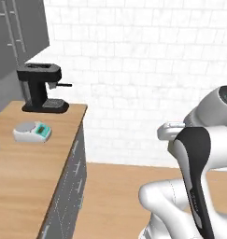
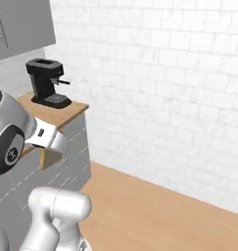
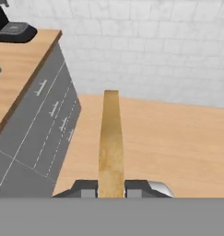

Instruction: Start the toaster. Once the lever pops up, take the bread to the plate on the dining counter.

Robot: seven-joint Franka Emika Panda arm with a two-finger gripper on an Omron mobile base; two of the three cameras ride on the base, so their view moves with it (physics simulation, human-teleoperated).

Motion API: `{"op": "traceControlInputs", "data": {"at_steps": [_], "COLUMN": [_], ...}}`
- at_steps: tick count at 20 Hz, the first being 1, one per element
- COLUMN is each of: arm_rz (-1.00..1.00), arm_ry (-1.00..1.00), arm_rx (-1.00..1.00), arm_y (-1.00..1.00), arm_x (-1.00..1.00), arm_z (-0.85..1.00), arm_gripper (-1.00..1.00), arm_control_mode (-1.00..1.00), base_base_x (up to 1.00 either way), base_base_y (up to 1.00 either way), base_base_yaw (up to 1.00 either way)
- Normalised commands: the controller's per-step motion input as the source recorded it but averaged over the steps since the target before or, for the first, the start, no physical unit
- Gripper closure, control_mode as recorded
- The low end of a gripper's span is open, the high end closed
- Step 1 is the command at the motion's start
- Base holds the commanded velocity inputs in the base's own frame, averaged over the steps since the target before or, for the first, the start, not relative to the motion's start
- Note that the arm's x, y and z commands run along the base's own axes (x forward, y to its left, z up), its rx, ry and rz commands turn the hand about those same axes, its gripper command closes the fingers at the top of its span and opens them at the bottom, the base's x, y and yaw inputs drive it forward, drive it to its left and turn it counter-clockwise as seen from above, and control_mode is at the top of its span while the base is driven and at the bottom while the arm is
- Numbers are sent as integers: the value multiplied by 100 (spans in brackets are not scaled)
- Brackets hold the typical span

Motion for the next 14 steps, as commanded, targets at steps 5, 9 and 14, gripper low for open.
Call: {"op": "traceControlInputs", "data": {"at_steps": [5, 9, 14], "arm_rz": [0, 0, 0], "arm_ry": [0, 0, 0], "arm_rx": [0, 0, 0], "arm_y": [0, 0, 0], "arm_x": [0, 0, 0], "arm_z": [0, 0, 0], "arm_gripper": [100, 100, 100], "arm_control_mode": [100, 100, 100], "base_base_x": [0, 0, 6], "base_base_y": [-33, -22, -6], "base_base_yaw": [-85, -81, -76]}}
